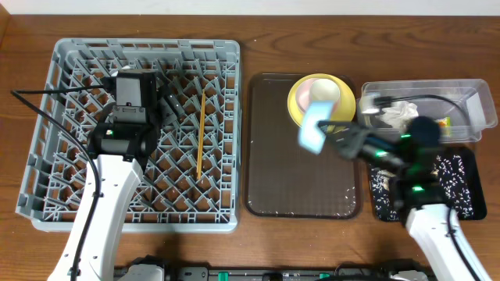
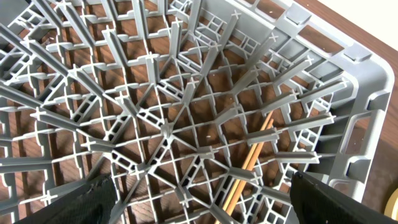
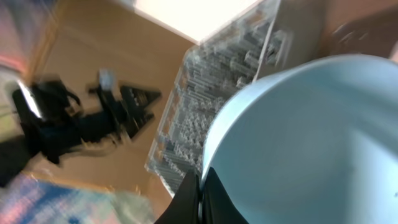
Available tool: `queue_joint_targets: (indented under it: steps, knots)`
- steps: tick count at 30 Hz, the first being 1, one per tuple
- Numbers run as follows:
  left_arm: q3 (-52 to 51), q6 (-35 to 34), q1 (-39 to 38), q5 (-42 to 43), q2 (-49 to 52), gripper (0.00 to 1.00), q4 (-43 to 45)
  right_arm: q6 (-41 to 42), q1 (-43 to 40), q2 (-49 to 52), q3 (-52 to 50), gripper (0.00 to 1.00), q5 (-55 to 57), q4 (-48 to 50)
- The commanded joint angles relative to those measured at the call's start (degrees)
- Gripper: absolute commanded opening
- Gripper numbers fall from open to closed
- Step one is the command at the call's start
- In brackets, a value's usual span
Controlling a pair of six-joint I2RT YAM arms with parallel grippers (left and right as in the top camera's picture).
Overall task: Sort waste into correct bins and load items into the dishwasher rack
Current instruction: 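Carry the empty plate back and set it on the brown tray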
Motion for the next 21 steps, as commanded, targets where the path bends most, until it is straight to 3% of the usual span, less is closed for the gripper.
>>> queue_joint_targets:
  steps: [1, 6, 11, 21]
  knots:
    - [0.52, 0.11, 0.15, -0.07, -0.09, 0.91, 0.04, -9.66, 9.92, -0.70, 2.01, 0.01, 17.73, -4.02]
    - [0.52, 0.11, 0.15, -0.07, -0.09, 0.91, 0.04, -20.06, 24.13, -0.70, 3.69, 0.02, 41.35, -14.32]
    - [0.52, 0.11, 0.15, -0.07, -0.09, 0.91, 0.04, -22.69, 32.54, -0.68, 3.76, 0.01, 56.39, -18.82]
    - [0.52, 0.11, 0.15, -0.07, -0.09, 0.91, 0.04, -23.04, 35.30, 7.06, 3.76, 0.01, 56.43, -21.70]
